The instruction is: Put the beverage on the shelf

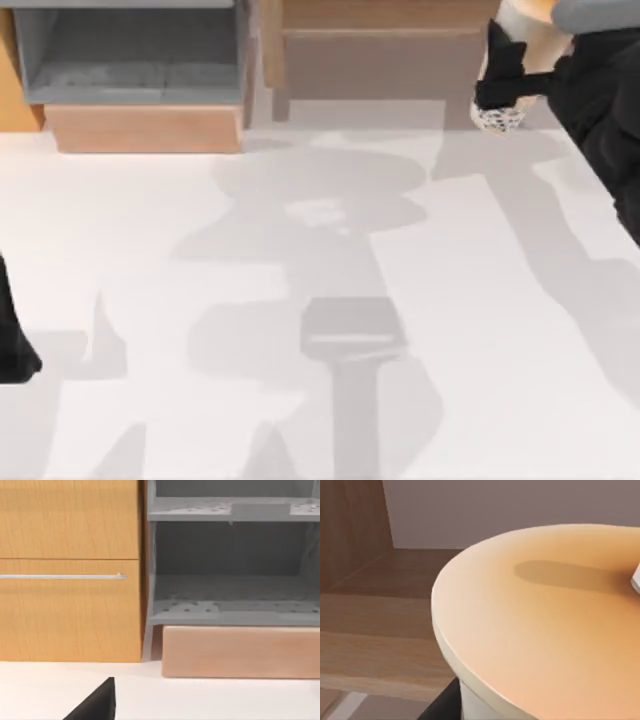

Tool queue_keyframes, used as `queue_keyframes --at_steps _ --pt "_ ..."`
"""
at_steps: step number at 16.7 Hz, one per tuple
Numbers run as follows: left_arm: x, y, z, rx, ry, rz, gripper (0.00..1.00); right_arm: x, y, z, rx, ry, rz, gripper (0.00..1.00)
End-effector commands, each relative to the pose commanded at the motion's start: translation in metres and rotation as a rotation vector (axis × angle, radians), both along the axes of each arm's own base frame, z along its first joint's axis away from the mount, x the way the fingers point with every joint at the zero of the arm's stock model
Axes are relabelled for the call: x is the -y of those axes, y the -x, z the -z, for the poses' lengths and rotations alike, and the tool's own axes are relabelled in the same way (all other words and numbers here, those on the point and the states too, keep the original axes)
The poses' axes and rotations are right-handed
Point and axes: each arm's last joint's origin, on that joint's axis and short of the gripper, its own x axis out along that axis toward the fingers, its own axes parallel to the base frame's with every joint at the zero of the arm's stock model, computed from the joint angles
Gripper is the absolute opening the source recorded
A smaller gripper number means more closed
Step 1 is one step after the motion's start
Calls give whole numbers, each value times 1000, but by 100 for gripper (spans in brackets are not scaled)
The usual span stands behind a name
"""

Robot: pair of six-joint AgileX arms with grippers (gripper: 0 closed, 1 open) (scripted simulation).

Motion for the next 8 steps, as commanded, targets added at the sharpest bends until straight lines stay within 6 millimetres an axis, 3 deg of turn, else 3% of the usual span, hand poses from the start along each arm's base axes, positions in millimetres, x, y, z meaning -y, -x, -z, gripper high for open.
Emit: queue_keyframes --at_steps 4,8 --pt "0 0 0 0 0 0 100 -75 -6 -37 -35 -11 -40 0" --pt "0 0 0 0 0 0 100 -123 -18 -76 -57 4 23 0"
